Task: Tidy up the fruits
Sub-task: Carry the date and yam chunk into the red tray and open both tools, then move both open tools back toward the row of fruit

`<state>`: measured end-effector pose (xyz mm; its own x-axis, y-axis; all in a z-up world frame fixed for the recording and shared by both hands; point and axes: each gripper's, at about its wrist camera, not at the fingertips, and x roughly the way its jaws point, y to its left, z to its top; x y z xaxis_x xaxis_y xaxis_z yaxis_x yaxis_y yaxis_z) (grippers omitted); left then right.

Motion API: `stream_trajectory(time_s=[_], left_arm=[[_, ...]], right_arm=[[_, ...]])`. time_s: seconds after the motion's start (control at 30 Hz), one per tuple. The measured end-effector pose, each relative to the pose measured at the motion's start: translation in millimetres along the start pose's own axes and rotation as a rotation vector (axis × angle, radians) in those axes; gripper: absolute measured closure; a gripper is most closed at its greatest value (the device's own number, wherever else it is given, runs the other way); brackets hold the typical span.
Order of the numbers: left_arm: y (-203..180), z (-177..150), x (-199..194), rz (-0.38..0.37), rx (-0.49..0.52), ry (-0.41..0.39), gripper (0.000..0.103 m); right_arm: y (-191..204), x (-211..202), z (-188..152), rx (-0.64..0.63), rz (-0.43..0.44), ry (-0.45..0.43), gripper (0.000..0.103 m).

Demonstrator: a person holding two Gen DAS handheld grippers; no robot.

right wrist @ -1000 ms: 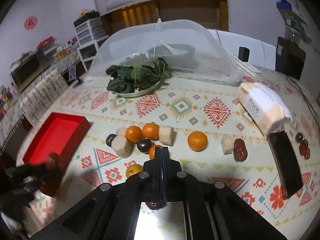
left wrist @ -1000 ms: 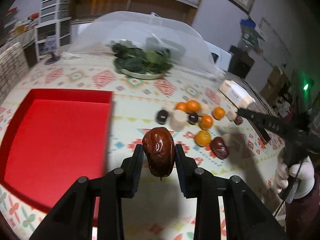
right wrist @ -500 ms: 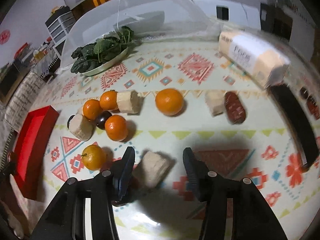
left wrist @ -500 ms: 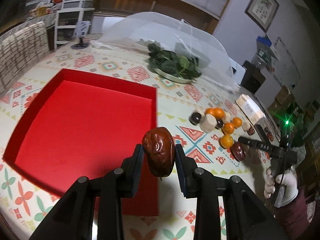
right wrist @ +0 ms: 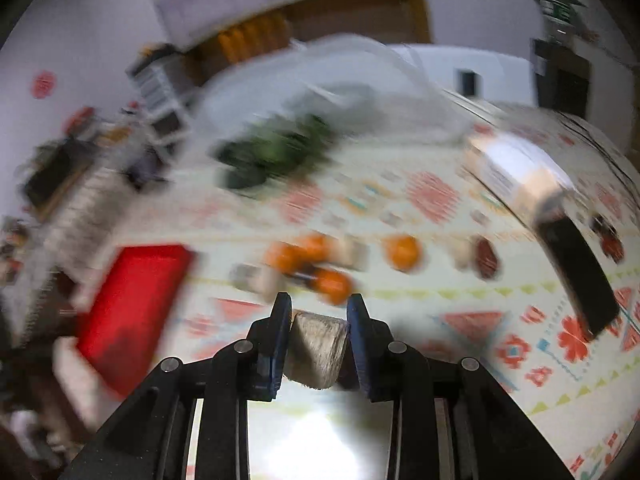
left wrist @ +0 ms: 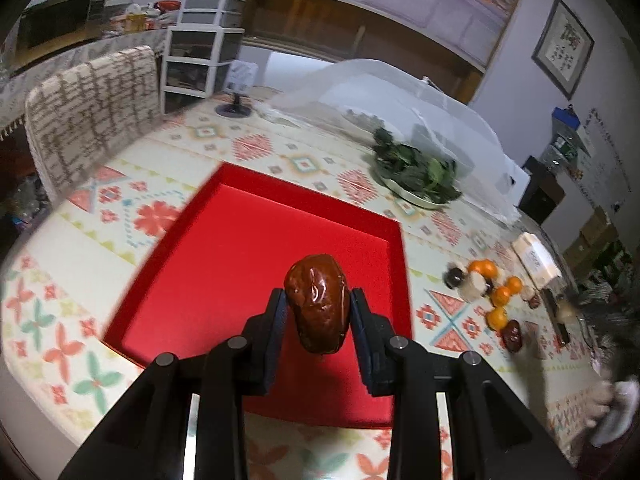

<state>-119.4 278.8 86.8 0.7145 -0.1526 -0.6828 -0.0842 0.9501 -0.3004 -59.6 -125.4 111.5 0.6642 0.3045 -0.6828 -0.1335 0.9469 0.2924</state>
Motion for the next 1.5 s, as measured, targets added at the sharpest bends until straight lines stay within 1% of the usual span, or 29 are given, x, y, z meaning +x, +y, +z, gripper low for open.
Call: stream_trajectory(time_s=[0.07,0.1,0.13,0.23,0.27,0.33,0.4,0.47,0.53,0.63,0.67,0.7,0.77,0.87,0.93,1.0,1.07,1.17,1.3,1.37,1.4,1.5], left_arm=[[5.3,9.7,0.9,0.037,0.018,0.005,0.072],[7.8,15.4,1.8,0.05,0.028,0.008,0.072],[10.6,20.8,2.2,0.061,0.034,0.01,0.072],[21.3,44.8,1.2,0.093,0.045,0.009,0.072],[24.5,52.0,1.0,0.107,0.048,0.01,0.072],[32.9,65.2,2.3,0.139,0.055,0.014,0.072],[42.7,70.1,7.2,0.18,0.063,0.028,0.072],[54.1,68.4,15.5,0.184,0.051,0.059,0.072],[68.3,62.5,28.3,0.191,0.042,0.097,0.072],[85.0,50.9,49.8,0.193,0.031,0.158,0.072],[90.0,47.2,56.5,0.189,0.025,0.18,0.072],[91.5,45.9,57.8,0.199,0.031,0.173,0.072],[96.8,44.7,60.3,0.165,0.015,0.193,0.072],[95.6,48.0,53.9,0.162,0.017,0.169,0.072],[92.7,51.2,46.1,0.137,0.014,0.146,0.07],[86.1,55.1,38.4,0.132,0.02,0.125,0.067],[76.2,56.7,26.2,0.129,0.037,0.095,0.061],[57.6,57.5,9.6,0.116,0.055,0.058,0.057],[15.5,56.1,-14.3,0.063,0.085,0.017,0.054],[-18.3,54.6,-28.7,0.023,0.121,-0.013,0.048],[-32.1,54.6,-34.0,0.007,0.134,-0.025,0.046],[-82.5,51.8,-54.0,-0.083,0.174,-0.085,0.038]], right_arm=[[39.2,-14.3,11.4,-0.041,0.104,-0.015,0.072],[54.7,-16.3,14.3,-0.056,0.141,-0.012,0.072],[78.2,-16.8,22.1,-0.076,0.198,0.001,0.072],[132.7,-8.0,42.4,-0.101,0.319,0.046,0.073],[157.2,0.6,52.5,-0.106,0.369,0.076,0.073],[197.3,17.7,57.5,-0.144,0.407,0.11,0.073],[226.1,40.7,51.5,-0.19,0.406,0.139,0.073],[247.8,77.0,32.1,-0.218,0.404,0.213,0.073],[266.4,118.3,4.1,-0.259,0.37,0.287,0.073],[286.8,160.0,-29.2,-0.314,0.328,0.343,0.073],[291.8,168.1,-37.8,-0.332,0.317,0.346,0.074],[292.3,174.3,-41.5,-0.341,0.31,0.349,0.074],[301.7,185.0,-52.8,-0.37,0.289,0.348,0.077],[315.4,191.3,-60.0,-0.44,0.239,0.3,0.077],[318.5,186.9,-58.6,-0.471,0.206,0.256,0.077],[318.3,181.6,-58.5,-0.478,0.207,0.24,0.076],[313.9,172.8,-54.6,-0.471,0.206,0.216,0.073],[296.6,150.7,-47.9,-0.425,0.216,0.171,0.072],[244.7,108.1,-32.7,-0.305,0.218,0.09,0.071],[209.8,79.3,-21.5,-0.244,0.195,0.039,0.071],[190.2,61.4,-15.7,-0.216,0.179,0.008,0.071],[131.4,3.5,-1.0,-0.151,0.099,-0.085,0.071]])
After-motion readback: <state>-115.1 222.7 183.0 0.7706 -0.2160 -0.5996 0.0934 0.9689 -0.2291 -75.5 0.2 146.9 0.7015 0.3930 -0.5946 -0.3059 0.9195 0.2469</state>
